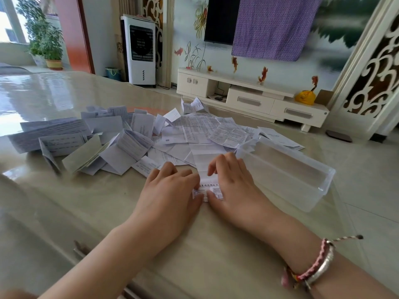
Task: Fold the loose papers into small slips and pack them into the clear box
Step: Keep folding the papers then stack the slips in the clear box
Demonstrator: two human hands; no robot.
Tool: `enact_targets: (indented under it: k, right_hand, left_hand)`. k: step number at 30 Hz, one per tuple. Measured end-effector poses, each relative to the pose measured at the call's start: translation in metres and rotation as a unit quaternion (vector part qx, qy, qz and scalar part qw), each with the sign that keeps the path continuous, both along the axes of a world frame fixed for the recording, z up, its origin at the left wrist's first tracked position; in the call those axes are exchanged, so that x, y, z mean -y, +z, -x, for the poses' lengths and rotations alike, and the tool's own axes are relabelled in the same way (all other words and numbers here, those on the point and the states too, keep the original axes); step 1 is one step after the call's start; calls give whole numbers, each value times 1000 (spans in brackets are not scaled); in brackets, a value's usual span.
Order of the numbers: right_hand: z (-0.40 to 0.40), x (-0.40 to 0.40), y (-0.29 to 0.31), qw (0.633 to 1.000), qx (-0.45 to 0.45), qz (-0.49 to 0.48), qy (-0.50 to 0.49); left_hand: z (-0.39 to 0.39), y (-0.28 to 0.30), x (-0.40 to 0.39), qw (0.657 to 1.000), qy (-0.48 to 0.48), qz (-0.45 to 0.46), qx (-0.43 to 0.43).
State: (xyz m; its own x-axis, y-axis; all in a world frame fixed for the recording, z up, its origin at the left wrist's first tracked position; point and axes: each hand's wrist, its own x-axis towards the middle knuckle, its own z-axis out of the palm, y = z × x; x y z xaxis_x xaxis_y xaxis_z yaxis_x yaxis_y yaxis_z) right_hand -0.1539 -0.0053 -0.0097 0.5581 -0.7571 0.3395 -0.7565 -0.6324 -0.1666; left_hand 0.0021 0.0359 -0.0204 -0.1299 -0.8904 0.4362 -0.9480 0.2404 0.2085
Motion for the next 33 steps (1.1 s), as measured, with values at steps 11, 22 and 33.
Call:
enact_targets:
  k: [11,22,33]
  right_hand:
    - [14,-1,15,990,-54,-104,-73]
    - [25,5,10,993,28,-107,28]
    - [34,11,13,985,45,-135,98]
  left_hand:
    - [19,1,5,999,42,0,29]
    - [-11,-14,-2,999,-50,-14,6]
    - [-11,-4,0,999,-38,-8,-7]
